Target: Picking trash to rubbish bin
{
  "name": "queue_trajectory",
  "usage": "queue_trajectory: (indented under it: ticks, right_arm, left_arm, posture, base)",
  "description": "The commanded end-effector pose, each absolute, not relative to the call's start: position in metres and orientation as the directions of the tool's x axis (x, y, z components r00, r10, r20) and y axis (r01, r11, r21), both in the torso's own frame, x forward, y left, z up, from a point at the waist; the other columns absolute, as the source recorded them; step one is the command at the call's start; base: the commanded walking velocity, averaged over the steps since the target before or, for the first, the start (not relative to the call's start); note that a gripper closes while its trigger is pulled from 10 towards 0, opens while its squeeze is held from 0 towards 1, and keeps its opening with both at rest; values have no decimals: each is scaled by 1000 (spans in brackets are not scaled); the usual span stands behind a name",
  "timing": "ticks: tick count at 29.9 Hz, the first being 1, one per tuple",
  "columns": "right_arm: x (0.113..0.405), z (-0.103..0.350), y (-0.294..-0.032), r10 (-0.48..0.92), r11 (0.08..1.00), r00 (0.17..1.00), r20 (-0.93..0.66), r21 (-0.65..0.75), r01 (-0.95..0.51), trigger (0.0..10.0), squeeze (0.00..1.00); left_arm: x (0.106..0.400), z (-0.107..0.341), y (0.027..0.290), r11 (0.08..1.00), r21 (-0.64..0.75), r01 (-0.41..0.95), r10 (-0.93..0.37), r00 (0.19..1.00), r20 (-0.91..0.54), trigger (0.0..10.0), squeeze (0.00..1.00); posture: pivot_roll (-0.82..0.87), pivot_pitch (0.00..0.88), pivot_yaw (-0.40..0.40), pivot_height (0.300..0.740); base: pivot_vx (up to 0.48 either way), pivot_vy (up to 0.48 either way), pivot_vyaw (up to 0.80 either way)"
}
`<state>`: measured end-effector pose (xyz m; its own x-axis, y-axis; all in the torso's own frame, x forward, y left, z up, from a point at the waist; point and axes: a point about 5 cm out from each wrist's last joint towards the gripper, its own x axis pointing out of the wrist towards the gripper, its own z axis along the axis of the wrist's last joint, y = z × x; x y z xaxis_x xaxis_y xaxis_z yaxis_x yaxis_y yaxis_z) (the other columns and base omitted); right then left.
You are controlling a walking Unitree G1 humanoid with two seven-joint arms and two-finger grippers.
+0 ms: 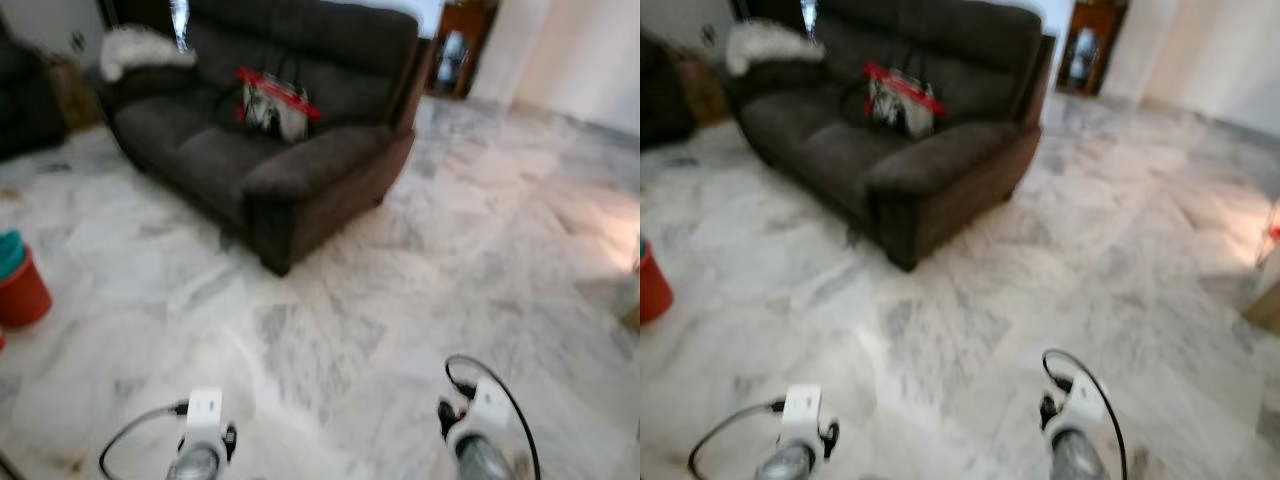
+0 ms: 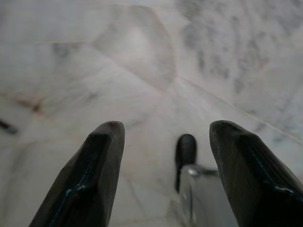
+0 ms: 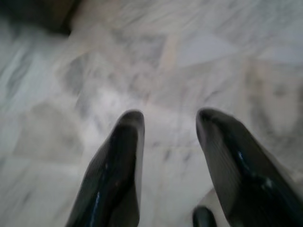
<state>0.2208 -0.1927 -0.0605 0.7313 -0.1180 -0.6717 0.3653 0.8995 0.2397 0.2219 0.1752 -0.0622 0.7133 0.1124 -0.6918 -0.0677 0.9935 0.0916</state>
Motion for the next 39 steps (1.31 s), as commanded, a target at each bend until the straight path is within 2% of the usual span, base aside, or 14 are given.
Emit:
queue_trajectory:
  ticks: [1, 39]
  right_arm:
    - [221, -59, -197, -131, 899, 733, -668, 232, 372, 10000, 0]
    - [222, -58, -198, -128, 904, 739, -662, 228, 360, 10000, 0]
  left_arm:
    - [218, -65, 168, 995, 95, -24, 84, 702, -707, 10000, 0]
    - [217, -66, 166, 996, 85, -25, 78, 699, -711, 10000, 0]
  posture:
    - [87, 0, -40, 740]
    - [84, 0, -51, 740]
  base:
    - [0, 0, 800]
    - [0, 0, 800]
